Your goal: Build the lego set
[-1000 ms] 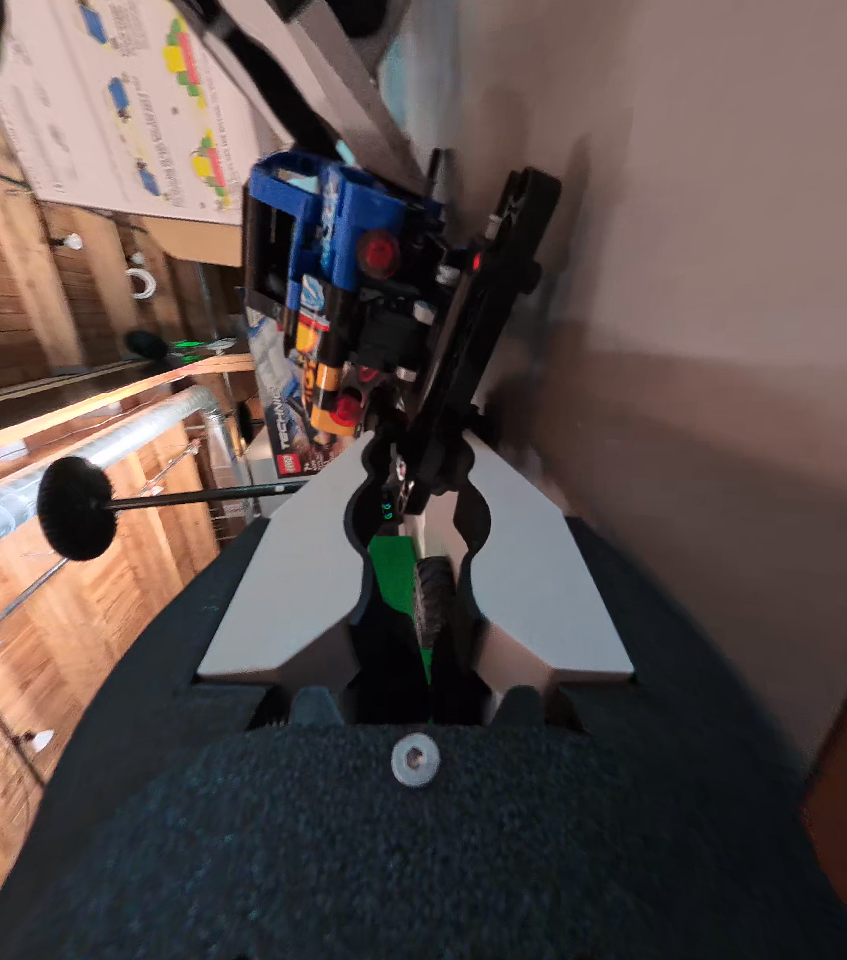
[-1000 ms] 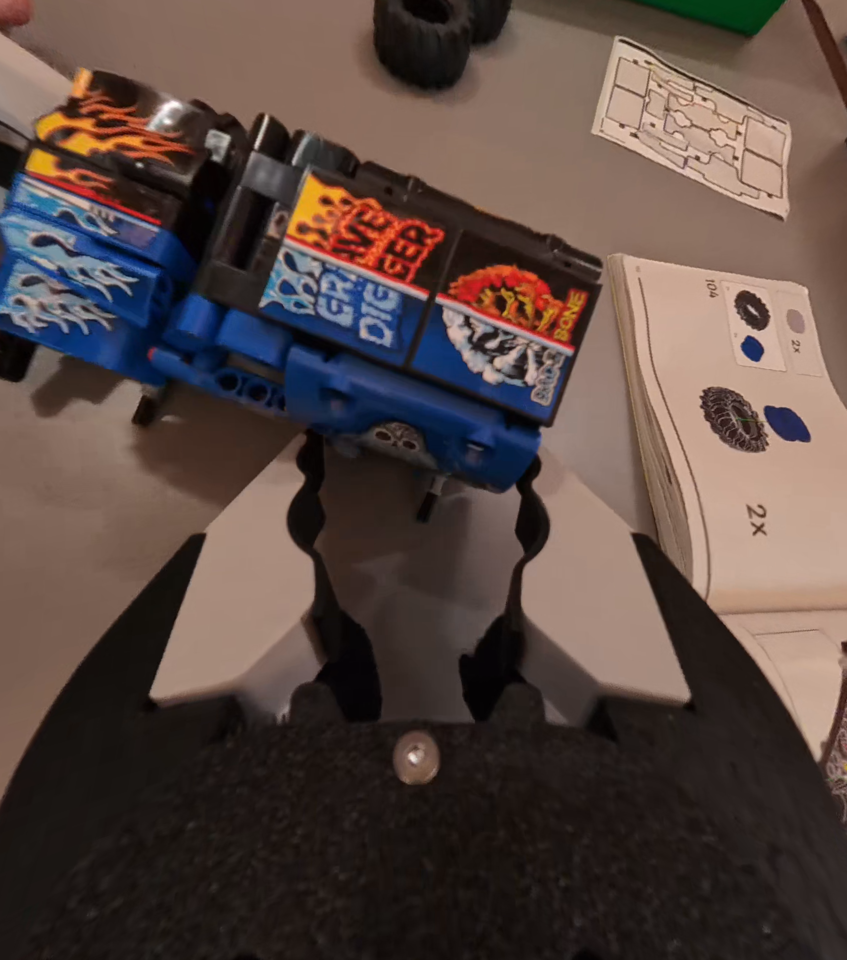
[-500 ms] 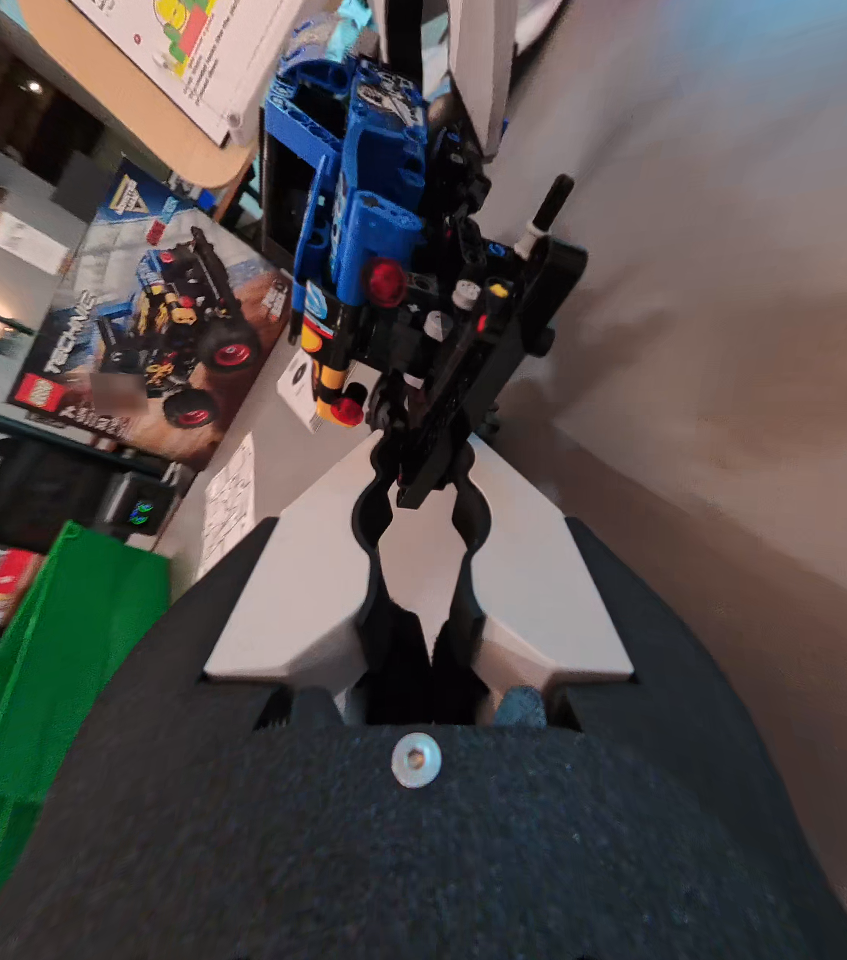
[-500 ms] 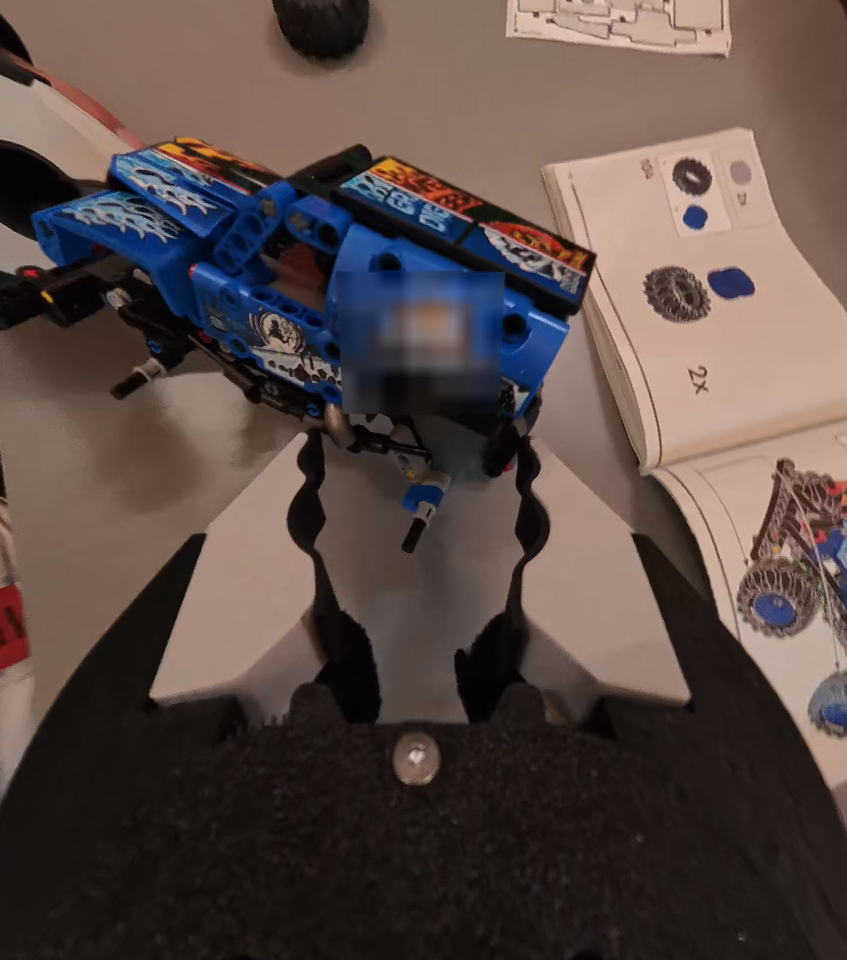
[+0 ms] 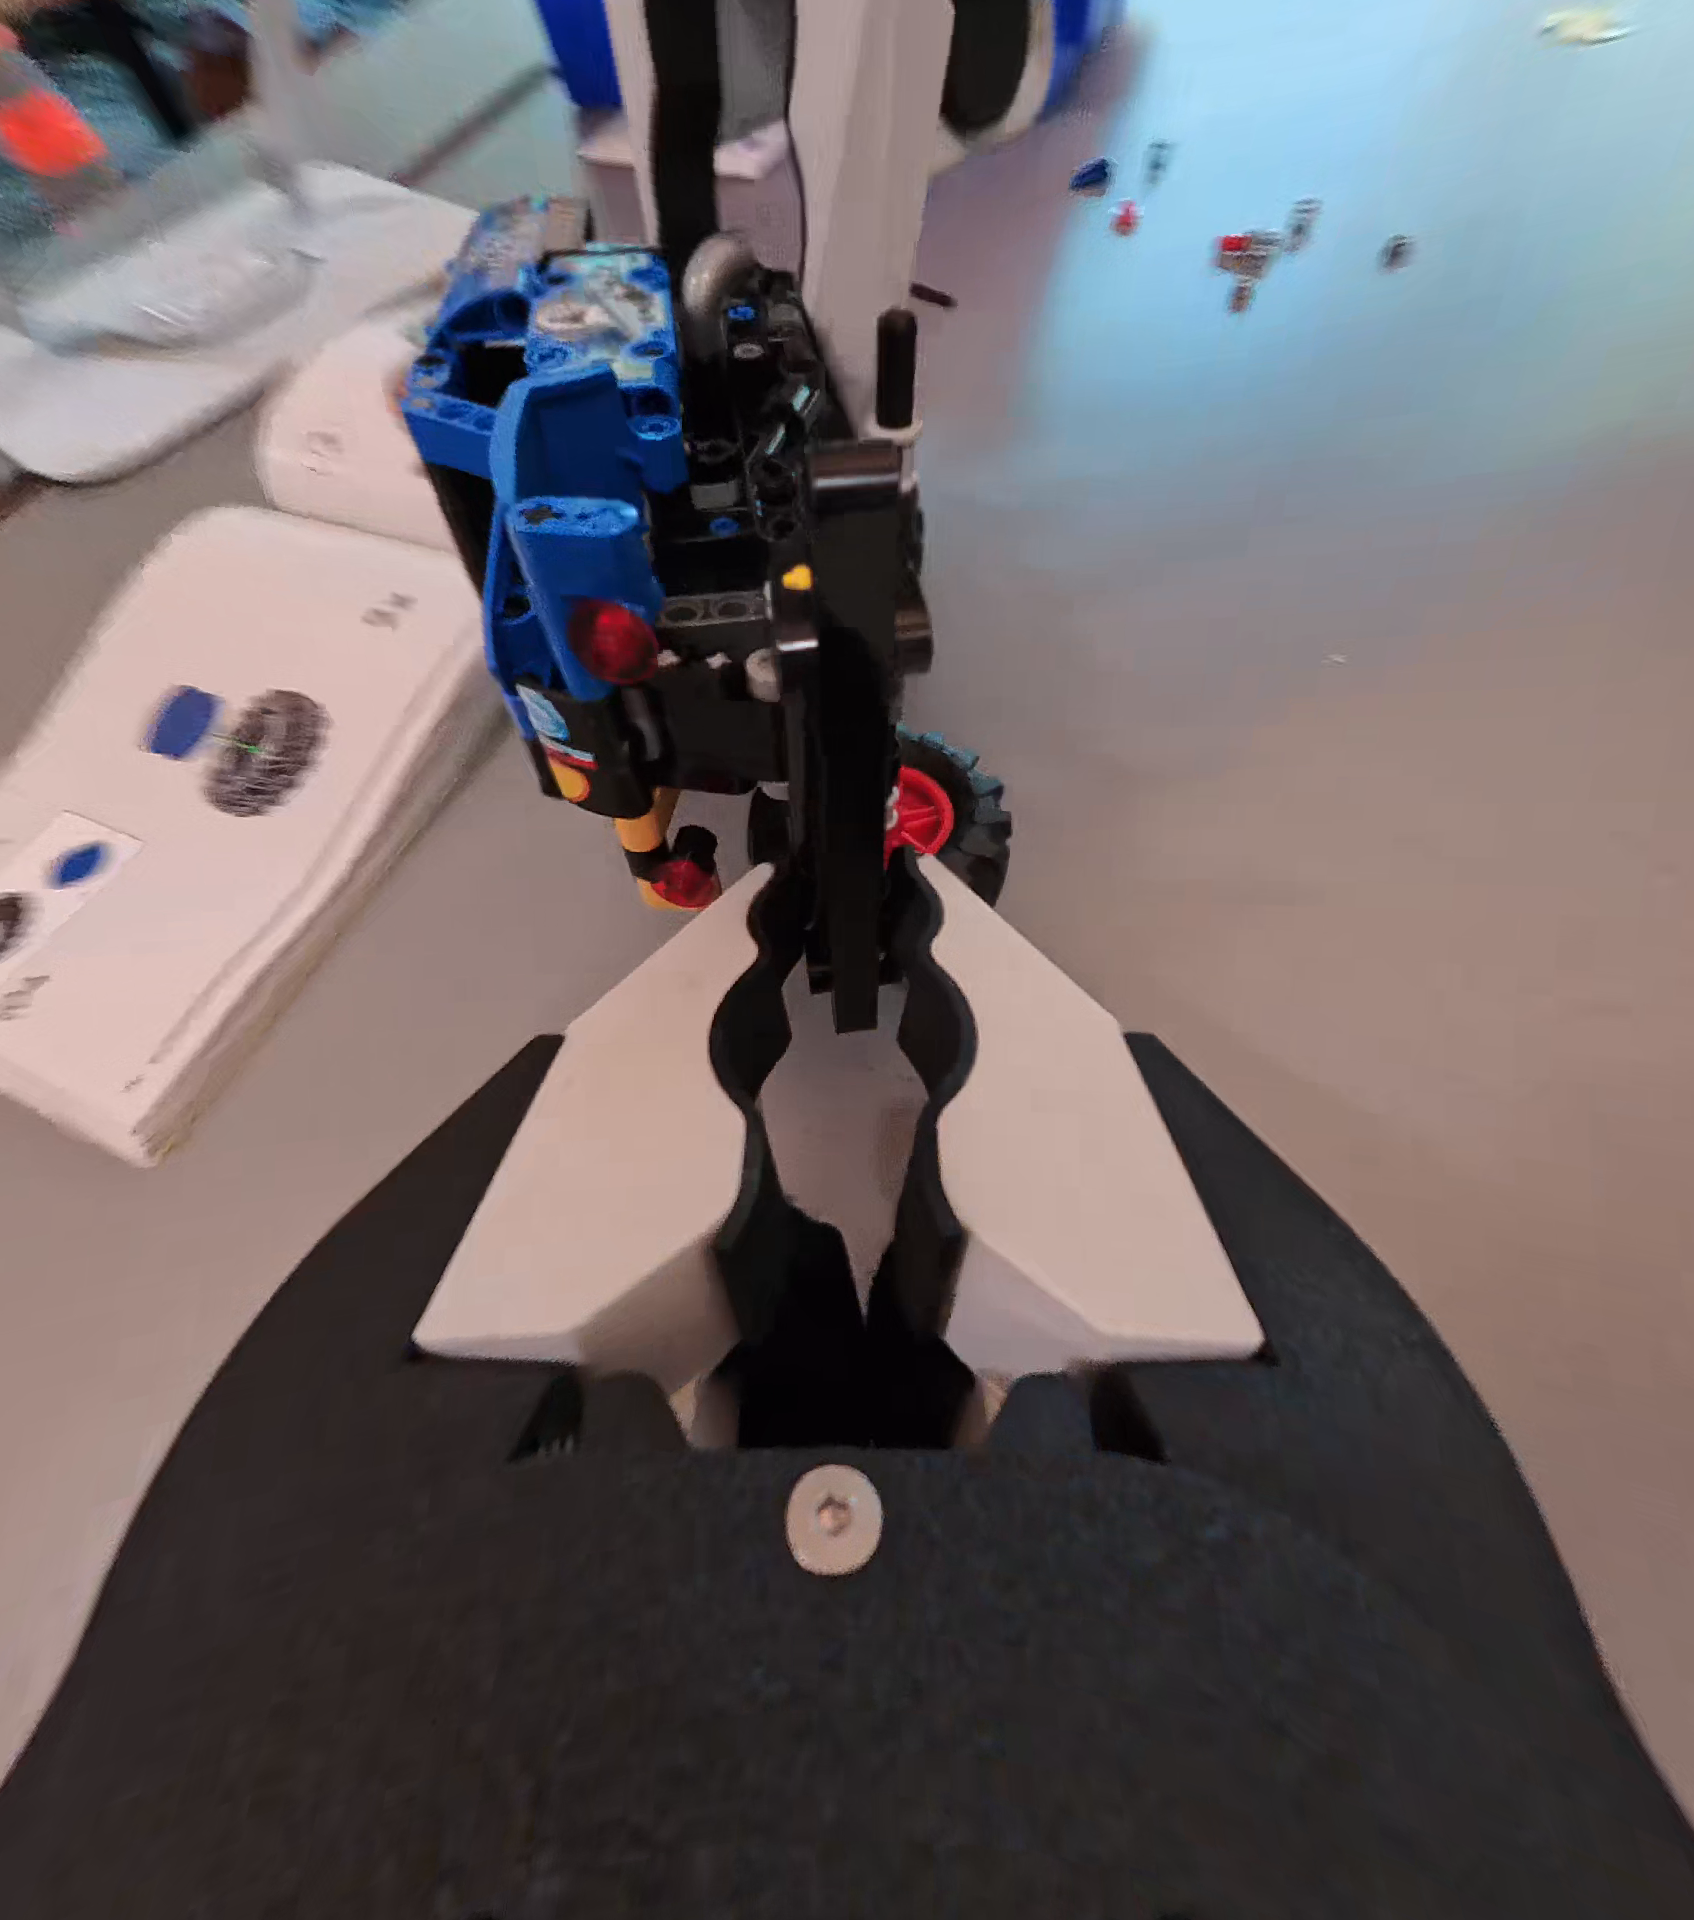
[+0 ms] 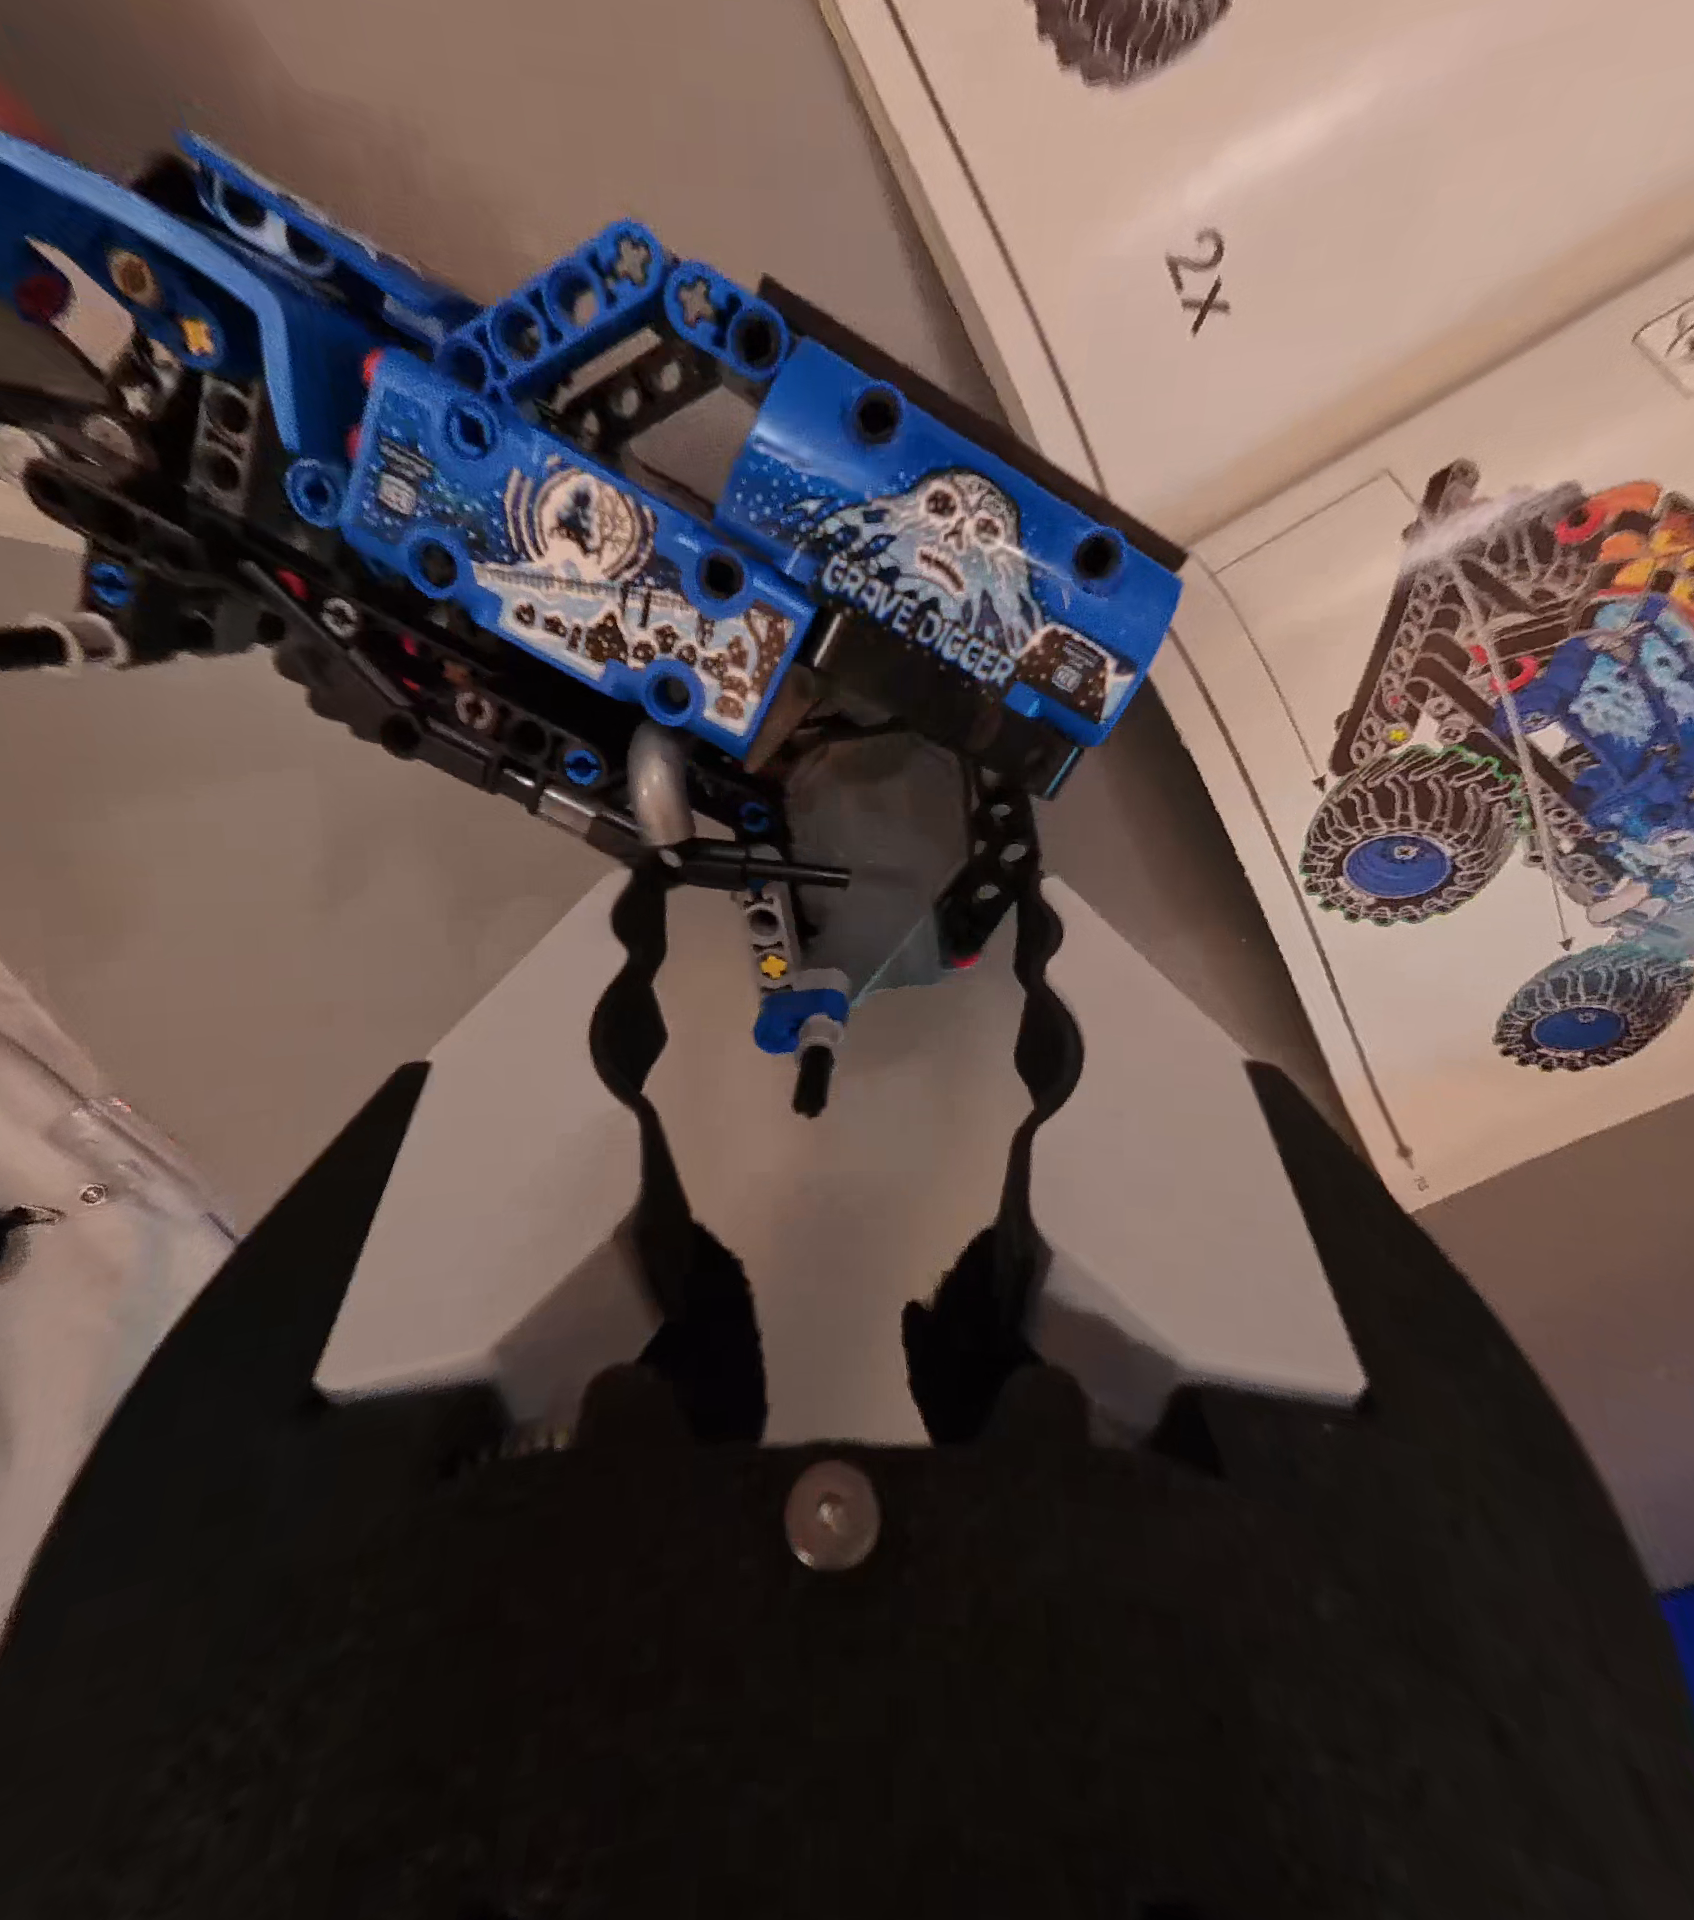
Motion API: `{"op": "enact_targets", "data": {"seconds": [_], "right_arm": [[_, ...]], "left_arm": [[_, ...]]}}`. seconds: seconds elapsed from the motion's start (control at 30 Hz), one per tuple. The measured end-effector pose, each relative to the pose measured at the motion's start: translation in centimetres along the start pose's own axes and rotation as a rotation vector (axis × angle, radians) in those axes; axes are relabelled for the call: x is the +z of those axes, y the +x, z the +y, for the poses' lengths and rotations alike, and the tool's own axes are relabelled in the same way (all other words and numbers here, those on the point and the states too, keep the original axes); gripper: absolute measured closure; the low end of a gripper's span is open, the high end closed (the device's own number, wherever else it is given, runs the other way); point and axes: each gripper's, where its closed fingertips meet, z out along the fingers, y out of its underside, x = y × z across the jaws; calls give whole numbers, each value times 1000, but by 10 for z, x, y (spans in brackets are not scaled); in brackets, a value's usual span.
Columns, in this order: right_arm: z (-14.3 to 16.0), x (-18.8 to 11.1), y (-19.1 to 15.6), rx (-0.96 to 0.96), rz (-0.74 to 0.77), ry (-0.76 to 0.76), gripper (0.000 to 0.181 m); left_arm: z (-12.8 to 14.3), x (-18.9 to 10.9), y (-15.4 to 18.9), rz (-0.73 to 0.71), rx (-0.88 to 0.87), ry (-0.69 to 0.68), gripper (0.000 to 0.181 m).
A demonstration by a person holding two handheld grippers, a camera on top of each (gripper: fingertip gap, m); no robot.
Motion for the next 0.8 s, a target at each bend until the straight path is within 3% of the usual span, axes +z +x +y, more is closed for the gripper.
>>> {"op": "enact_targets", "data": {"seconds": [0.17, 0.33, 0.5, 0.6, 0.8], "right_arm": [[-4, 11, 7, 27, -19, 35, 120], [-1, 13, 5, 39, -85, 108, 122], [2, -2, 4, 45, -140, 296, 121], [6, -12, 9, 75, -183, 449, 126], [13, -17, 13, 179, -327, 594, 132]], "left_arm": [[13, 4, -11, 132, -69, -42, 166], [15, 2, -13, 109, -32, -35, 165], [14, -4, -28, 20, -41, -27, 158], [15, -5, -25, 27, -33, -22, 158], [12, -5, -16, 39, -58, -19, 160]]}}
